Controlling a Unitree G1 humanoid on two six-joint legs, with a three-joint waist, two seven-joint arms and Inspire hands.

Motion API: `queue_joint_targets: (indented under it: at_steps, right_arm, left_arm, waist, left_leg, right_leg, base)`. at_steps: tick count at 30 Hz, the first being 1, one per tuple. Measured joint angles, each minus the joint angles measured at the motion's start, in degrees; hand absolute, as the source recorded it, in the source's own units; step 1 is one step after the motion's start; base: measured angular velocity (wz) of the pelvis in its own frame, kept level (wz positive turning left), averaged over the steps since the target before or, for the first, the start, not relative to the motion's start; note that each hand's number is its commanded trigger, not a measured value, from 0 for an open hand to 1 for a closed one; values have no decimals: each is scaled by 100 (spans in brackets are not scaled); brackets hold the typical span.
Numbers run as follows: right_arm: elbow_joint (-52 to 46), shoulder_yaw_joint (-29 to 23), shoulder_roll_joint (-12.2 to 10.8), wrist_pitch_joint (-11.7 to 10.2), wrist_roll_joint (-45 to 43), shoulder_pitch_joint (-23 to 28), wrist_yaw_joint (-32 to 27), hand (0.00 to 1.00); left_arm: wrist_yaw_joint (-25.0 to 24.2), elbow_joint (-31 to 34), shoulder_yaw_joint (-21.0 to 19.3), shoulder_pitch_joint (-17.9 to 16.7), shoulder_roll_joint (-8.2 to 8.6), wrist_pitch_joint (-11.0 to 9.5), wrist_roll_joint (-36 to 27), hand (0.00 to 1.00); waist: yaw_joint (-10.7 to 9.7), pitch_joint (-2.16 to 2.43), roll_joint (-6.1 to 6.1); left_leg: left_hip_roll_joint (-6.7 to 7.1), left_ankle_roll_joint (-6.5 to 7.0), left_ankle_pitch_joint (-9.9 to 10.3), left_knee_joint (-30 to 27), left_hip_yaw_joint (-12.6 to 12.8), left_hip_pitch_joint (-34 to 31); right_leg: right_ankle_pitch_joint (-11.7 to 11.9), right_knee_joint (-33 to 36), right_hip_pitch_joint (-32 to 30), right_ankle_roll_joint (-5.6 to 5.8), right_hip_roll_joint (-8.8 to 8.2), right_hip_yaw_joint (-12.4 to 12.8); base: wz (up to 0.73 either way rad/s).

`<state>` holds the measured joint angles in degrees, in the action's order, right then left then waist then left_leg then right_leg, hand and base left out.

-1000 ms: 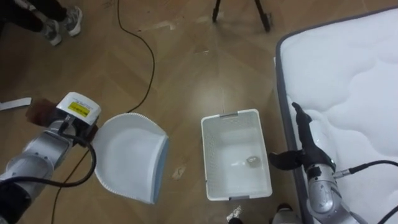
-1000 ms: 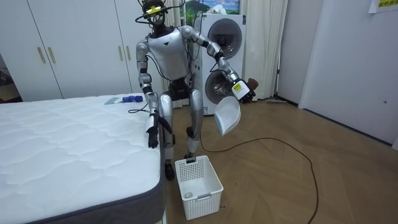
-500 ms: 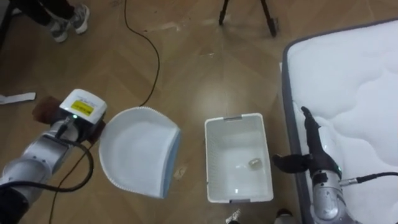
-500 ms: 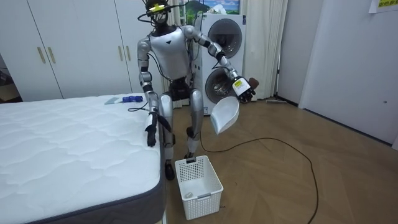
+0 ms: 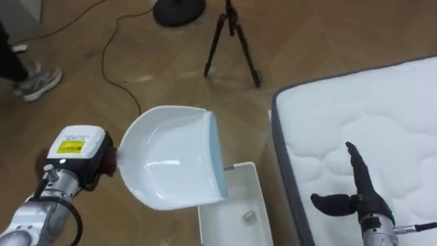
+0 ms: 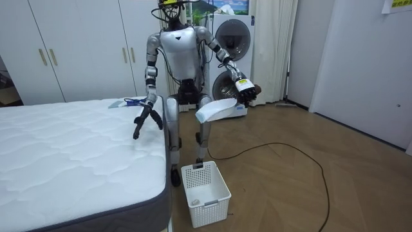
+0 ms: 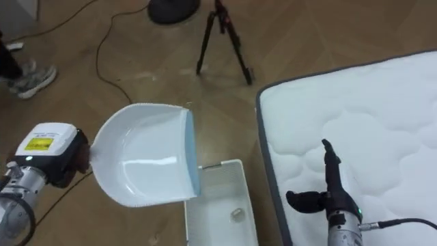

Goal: Clean bed

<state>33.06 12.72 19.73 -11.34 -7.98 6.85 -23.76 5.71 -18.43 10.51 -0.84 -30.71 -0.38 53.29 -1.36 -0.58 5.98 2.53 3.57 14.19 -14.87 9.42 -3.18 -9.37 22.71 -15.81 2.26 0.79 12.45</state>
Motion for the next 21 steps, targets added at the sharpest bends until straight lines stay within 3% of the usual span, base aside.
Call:
queue_joint_targets:
  at_steps: [3,4,6,7,8,9,10,11,12,13,14,15,16,17,19,21]
  right_arm:
    - [-170,-75,-18,115,-138,79,142,0]
    - [-216,-74,-34,152,-132,104,196,0]
    - [-245,-53,-45,238,-133,91,319,0]
    - [-260,-44,-57,279,-133,86,362,0]
    - [-257,-44,-72,325,-134,105,392,0]
    - [-254,-46,-71,356,-134,111,390,0]
    - [-252,-48,-66,399,-135,92,384,0]
    - [-253,-32,-80,395,-147,50,381,0]
    - [-252,-23,-99,394,-153,33,381,0]
    - [-232,7,-161,385,-136,-6,381,0]
    - [-129,92,-221,384,-92,-88,387,0]
    - [-75,173,-205,387,-78,-120,394,0]
    - [-29,327,-208,394,-46,-216,443,0]
    - [-51,446,-239,395,-30,-287,485,0]
    - [-168,489,-263,395,-32,-276,531,0]
    - [-237,374,-359,395,-35,-283,531,0]
  left_arm:
    - [-36,52,-117,-205,280,-20,-381,100]
    - [-35,57,-170,-259,379,-14,-450,100]
    - [-17,91,-185,-391,423,-22,-632,100]
    - [-20,97,-182,-462,432,-40,-818,100]
    - [-21,75,-177,-515,507,-8,-1067,100]
    - [-21,74,-172,-526,572,1,-1196,100]
    - [-20,72,-168,-513,709,5,-1489,100]
    - [-17,70,-167,-513,814,9,-1772,100]
    - [-18,60,-168,-514,854,17,-1889,100]
    - [-18,28,-174,-520,908,58,-2116,100]
    - [-12,-58,-177,-503,953,89,-2332,100]
    - [-12,-134,-178,-516,1019,100,-2417,100]
    - [-20,-224,-230,-619,1131,118,-2463,100]
    - [-51,-328,-271,-637,1238,147,-2450,100]
    - [-96,-326,-267,-602,1321,80,-2445,100]
    - [-96,-285,-222,-509,1391,-3,-2441,100]
  waist:
    - [17,7,-106]
    - [18,7,-149]
    - [26,15,-208]
    - [60,23,-237]
    - [105,18,-251]
    - [114,20,-251]
    - [178,21,-257]
    - [265,26,-266]
    - [309,30,-282]
    - [384,32,-361]
    - [489,-44,-490]
    - [550,-48,-516]
    - [752,-45,-520]
    - [764,-44,-467]
    - [527,-48,-500]
    - [363,-37,-511]
  left_leg:
    - [-125,-2,73,37,628,193]
    - [-175,-2,88,82,861,274]
    - [-230,-2,87,242,1202,409]
    - [-349,5,82,380,1640,453]
    - [-411,4,88,441,2091,558]
    - [-416,-4,87,493,2276,624]
    - [-413,-14,82,572,2647,694]
    - [-412,-21,89,562,3001,692]
    - [-408,-18,96,551,3166,696]
    - [-366,-6,103,472,3397,697]
    - [-329,17,116,303,3318,705]
    - [-322,21,118,254,3033,700]
    - [-307,31,124,157,2133,643]
    - [-388,27,125,-102,1472,448]
    - [-427,-11,125,-196,1325,362]
    - [-469,-80,152,14,1632,474]
  right_leg:
    - [286,-135,-30,-64,104,-149]
    - [448,-241,-36,-123,111,-394]
    - [780,-541,2,-248,136,-812]
    - [989,-706,53,-362,131,-1209]
    - [700,-256,42,-439,1,-1876]
    - [466,34,84,-451,-106,-2250]
    - [36,543,201,-479,-391,-2864]
    - [-261,865,379,-426,-698,-3267]
    - [-378,941,477,-380,-843,-3403]
    - [-531,967,648,-272,-1090,-3607]
    - [-594,723,660,-205,-1109,-3562]
    - [-589,574,675,-218,-1046,-3458]
    - [-525,175,772,-222,-824,-2998]
    - [-251,-107,842,-276,-644,-2832]
    - [-121,-298,883,-266,-573,-2750]
    - [-90,-300,806,-251,-496,-2749]
  base:
    - [-121]
    - [-138]
    - [-144]
    - [-148]
    - [-144]
    - [-133]
    - [-130]
    - [-132]
    - [-137]
    - [-134]
    - [-147]
    - [-184]
    - [-187]
    - [-155]
    - [-48]
    - [-17]
